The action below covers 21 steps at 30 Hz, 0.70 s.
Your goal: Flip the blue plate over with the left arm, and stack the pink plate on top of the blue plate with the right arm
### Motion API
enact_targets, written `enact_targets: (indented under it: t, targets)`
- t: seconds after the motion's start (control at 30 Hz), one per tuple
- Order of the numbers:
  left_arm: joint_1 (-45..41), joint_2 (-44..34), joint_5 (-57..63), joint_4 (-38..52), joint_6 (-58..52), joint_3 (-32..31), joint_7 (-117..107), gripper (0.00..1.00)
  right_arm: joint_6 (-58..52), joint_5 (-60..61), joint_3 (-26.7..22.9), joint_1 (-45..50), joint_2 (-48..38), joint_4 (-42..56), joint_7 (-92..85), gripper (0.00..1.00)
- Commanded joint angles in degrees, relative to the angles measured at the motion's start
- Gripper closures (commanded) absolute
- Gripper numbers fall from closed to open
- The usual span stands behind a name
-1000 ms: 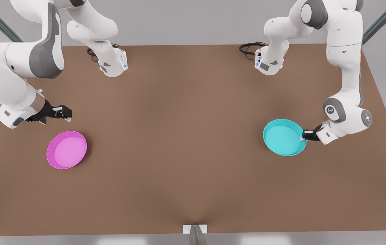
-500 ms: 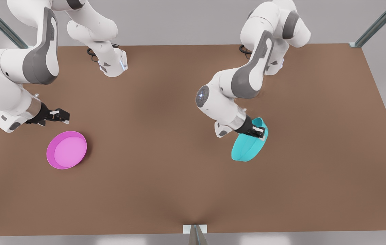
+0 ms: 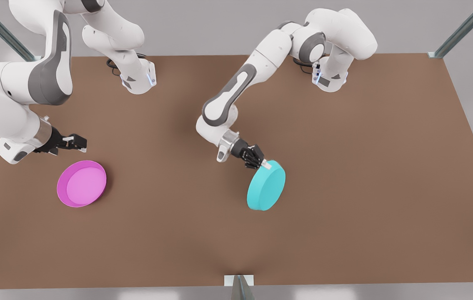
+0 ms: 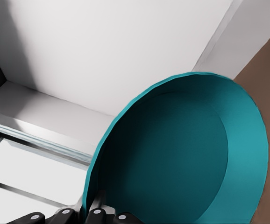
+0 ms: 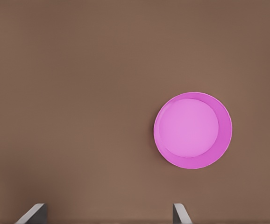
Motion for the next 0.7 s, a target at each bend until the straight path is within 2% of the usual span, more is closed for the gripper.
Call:
enact_targets:
  t: [0.0, 0.17, 0.53, 0.57, 0.6, 0.67]
  targets:
    - [0.09, 1.0, 6.46, -0.94, 2.35, -0.27, -66.47, 0.79, -0.2, 0.13, -0.01, -0.03, -0.05, -0.03, -0.06, 0.0]
    - [0.09, 5.13, 10.23, -1.02, 2.44, -0.27, -71.21, 0.79, -0.2, 0.13, -0.01, -0.29, -0.05, -0.03, 0.02, 0.0]
    - [-0.26, 9.97, 10.24, -0.58, 2.44, -0.71, -74.82, 0.78, -0.73, 1.36, -0.01, -0.91, 0.74, 0.06, -0.06, 0.0]
    - [-0.44, 10.4, 10.24, -0.5, 2.44, -0.71, -74.82, 0.72, -0.73, 1.36, -0.01, -1.08, 0.83, 0.06, -0.06, 0.0]
    - [-0.53, 10.58, 10.15, -0.5, 2.26, -0.71, -74.91, 0.59, -0.73, 1.36, -0.01, -1.08, 0.92, 0.06, -0.06, 0.0]
    - [-0.88, 11.2, 10.06, -0.5, 1.82, -0.79, -74.91, 0.43, -0.64, 1.27, -0.01, -1.79, 1.35, -0.03, -0.59, 0.0]
